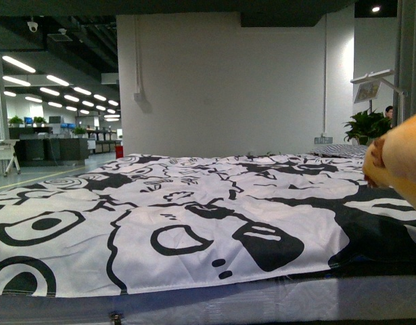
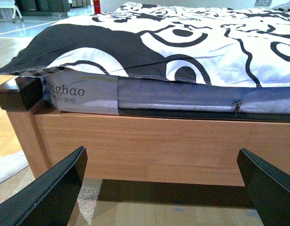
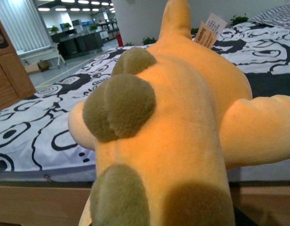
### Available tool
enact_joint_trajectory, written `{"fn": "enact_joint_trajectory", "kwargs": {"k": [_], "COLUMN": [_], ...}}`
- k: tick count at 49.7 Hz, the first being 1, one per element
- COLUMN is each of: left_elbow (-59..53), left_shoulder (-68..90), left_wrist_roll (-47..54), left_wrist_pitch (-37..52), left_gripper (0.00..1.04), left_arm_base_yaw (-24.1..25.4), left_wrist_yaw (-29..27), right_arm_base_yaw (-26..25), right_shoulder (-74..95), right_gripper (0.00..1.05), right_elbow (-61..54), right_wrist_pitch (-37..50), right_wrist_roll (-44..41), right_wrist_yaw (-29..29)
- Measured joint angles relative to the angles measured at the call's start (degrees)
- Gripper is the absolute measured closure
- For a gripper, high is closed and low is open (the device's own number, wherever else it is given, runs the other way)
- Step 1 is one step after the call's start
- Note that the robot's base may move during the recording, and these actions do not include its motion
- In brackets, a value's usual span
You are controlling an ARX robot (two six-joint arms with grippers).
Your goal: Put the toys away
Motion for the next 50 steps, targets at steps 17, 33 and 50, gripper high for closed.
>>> {"fn": "enact_joint_trajectory", "kwargs": {"k": [17,33,50], "left_elbow": [0.0,0.0,0.0], "left_shoulder": [0.0,0.0,0.0], "left_wrist_roll": [0.0,0.0,0.0], "left_wrist_pitch": [0.0,0.0,0.0], "left_gripper": [0.06,0.06,0.06], "left_arm_base_yaw": [0.0,0.0,0.0], "left_wrist_yaw": [0.0,0.0,0.0], "right_arm_base_yaw": [6.4,13.8,19.5], "right_shoulder": [-15.4,-21.1,-24.2], "right_gripper": [0.85,0.85,0.85], "right_elbow": [-10.6,-20.3,-23.0], "right_wrist_pitch": [-4.0,1.8,2.8], "right_wrist_roll": [-1.1,-4.0,-4.9], "right_wrist_yaw": [10.2,20.7,25.6]}}
